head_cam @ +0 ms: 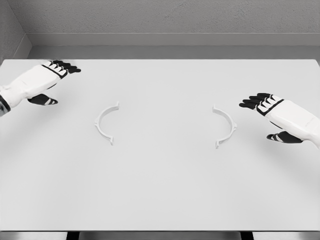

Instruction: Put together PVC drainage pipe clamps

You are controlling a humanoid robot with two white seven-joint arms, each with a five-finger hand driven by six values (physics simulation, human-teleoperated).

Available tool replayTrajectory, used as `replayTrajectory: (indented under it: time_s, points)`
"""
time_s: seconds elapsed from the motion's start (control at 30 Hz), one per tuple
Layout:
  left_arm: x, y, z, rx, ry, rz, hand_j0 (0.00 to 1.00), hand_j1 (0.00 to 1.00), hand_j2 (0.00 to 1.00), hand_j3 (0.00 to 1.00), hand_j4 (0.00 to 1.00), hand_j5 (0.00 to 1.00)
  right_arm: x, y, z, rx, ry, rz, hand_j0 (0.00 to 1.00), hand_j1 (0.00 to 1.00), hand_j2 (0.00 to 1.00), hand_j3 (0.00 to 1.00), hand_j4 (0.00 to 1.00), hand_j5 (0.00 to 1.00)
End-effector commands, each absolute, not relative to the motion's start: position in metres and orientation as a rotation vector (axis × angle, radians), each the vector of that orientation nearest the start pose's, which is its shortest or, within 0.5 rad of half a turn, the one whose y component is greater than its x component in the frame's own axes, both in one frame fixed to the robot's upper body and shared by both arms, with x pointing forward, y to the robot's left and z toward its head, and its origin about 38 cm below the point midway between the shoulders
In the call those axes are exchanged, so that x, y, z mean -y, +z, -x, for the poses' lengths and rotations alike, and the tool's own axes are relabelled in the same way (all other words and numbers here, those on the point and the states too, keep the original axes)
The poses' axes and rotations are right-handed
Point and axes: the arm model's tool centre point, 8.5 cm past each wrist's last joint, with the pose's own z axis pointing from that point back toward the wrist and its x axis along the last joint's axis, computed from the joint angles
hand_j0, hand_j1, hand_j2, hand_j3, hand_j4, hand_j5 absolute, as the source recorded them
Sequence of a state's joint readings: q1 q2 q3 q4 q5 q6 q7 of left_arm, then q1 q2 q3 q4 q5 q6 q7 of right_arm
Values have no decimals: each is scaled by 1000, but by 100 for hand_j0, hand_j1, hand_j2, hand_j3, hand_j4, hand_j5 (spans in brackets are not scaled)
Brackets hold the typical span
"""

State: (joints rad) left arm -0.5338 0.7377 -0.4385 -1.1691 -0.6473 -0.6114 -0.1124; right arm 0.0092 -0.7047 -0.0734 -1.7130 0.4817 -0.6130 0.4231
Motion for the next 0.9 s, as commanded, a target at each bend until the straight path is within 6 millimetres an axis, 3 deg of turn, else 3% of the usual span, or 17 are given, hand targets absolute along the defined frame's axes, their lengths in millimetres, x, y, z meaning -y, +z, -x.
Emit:
replayTrajectory:
  time_s: [0.0, 0.1, 0.13, 0.23, 0.4, 0.57, 0.87]
  points:
    - [-365, 166, -455, 1490, -1779, -692, 100, 100, 100, 100, 100, 100, 367, 187, -340, 1587, 1690, 572, 100, 100, 100, 100, 100, 100]
    - [-367, 162, -452, 1482, -1777, -680, 100, 100, 100, 100, 100, 100, 370, 183, -341, 1573, 1679, 567, 100, 100, 100, 100, 100, 100]
    - [-369, 161, -451, 1479, -1773, -680, 100, 100, 100, 100, 100, 100, 366, 190, -351, 1605, 1668, 580, 100, 100, 100, 100, 100, 100]
    - [-368, 161, -451, 1483, -1772, -677, 100, 100, 100, 100, 100, 100, 338, 174, -367, 1648, 1645, 501, 100, 100, 100, 100, 100, 100]
    - [-352, 162, -447, 1519, -1802, -650, 100, 100, 100, 100, 100, 100, 322, 158, -399, 1538, 1718, 539, 100, 100, 100, 100, 100, 100]
    - [-326, 161, -445, 1580, -1824, -603, 100, 100, 100, 100, 100, 100, 328, 142, -411, 1472, 1701, 537, 100, 100, 100, 100, 100, 100]
    - [-313, 150, -442, 1575, -1853, -566, 100, 100, 100, 100, 100, 100, 333, 128, -415, 1443, 1669, 510, 100, 100, 100, 100, 100, 100]
